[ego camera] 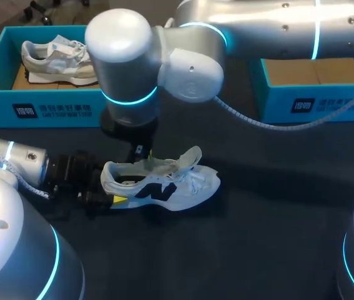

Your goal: Take the shoe out of the shoebox, open the shoe tongue, remove and reinsert the insole, then place the shoe into the shoebox

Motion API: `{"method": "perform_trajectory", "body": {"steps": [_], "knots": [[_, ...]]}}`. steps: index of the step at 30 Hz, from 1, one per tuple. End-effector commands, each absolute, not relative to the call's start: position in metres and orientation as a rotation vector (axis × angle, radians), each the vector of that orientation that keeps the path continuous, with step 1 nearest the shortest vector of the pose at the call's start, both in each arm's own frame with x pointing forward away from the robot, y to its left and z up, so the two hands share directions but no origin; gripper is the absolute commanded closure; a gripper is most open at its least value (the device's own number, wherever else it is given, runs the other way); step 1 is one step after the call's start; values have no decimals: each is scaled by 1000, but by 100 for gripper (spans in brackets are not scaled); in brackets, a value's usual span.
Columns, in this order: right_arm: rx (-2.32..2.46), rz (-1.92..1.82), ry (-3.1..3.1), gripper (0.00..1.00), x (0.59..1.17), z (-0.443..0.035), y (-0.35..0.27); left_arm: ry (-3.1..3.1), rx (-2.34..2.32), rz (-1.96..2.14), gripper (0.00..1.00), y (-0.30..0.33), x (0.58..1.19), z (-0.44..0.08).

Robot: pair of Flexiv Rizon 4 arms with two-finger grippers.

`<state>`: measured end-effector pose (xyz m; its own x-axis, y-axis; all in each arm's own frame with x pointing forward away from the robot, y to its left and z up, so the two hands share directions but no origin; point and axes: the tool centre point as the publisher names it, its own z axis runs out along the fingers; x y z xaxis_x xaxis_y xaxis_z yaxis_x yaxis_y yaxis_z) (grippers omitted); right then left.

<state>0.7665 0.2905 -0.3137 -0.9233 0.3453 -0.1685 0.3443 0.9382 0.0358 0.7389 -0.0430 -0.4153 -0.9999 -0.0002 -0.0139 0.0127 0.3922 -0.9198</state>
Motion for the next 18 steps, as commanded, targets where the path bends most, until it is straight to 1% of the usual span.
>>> {"method": "perform_trajectory", "body": {"steps": [1, 8, 18], "knots": [[534, -10, 2925, 100, 764, -315, 291, 2610, 12, -1724, 100, -43, 739, -416], [462, -102, 2995, 100, 749, -326, 295, 2610, 12, -1724, 100, -43, 739, -416], [338, -230, 3022, 100, 755, -338, 289, 2610, 12, -1724, 100, -43, 739, -416]]}}
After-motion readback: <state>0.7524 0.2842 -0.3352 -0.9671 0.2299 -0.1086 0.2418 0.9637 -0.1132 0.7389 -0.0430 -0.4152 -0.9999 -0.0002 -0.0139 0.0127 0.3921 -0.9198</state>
